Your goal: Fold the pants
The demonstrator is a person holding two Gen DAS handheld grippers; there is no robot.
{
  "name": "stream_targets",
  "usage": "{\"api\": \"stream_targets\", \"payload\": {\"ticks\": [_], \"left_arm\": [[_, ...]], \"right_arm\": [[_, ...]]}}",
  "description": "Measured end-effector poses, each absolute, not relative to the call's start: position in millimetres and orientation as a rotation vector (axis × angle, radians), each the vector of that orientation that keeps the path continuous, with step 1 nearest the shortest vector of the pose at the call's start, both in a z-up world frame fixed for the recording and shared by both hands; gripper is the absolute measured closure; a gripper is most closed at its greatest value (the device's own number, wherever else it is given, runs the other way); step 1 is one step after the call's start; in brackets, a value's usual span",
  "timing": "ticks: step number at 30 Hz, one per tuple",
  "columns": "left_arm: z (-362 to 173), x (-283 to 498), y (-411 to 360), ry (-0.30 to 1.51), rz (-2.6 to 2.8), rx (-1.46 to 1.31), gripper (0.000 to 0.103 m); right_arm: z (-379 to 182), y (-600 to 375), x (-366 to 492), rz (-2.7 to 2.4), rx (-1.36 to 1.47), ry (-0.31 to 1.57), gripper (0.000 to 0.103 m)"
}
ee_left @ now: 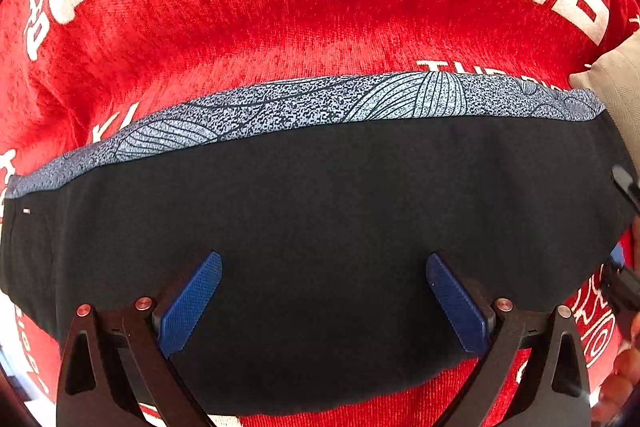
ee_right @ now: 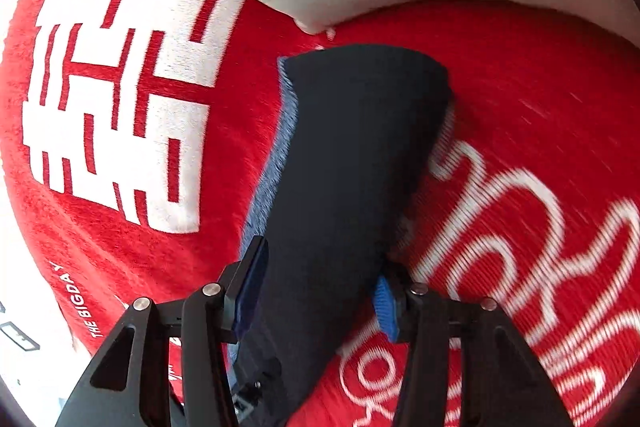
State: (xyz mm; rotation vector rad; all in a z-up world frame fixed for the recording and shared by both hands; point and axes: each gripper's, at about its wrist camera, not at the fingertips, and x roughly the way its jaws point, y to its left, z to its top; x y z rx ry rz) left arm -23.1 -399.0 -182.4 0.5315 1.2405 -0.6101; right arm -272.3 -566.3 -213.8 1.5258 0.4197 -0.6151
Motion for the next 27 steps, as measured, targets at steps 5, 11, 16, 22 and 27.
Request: {"api": "stream_targets", "payload": {"ticks": [5,11,16,22,27], "left_arm": [[-170,-27,-408,1.230,-0.596,0.561,0.005],[-142,-49,-431,1.170,-0.722,0.516,0.011],[-179,-70,-419,1.151,-0.772,0.472,0.014],[-180,-77,-403,1.099,-0.822,0.390,0.014],[-179,-69,-387,1.099,-0.868,0.322,0.014]], "right_arm": [[-211,-575,-257,-0.614,1.494,0.463,0.061],[-186,-580,-246,-0.623,1.374,0.602,0.090],[-161,-575,-229,-0.574,1.282,0.622,0.091],[-124,-554,-201,-0.533,1.061,0.689,0.091],[-98,-531,-176,-0.497,0.901,0.739,0.091]]}}
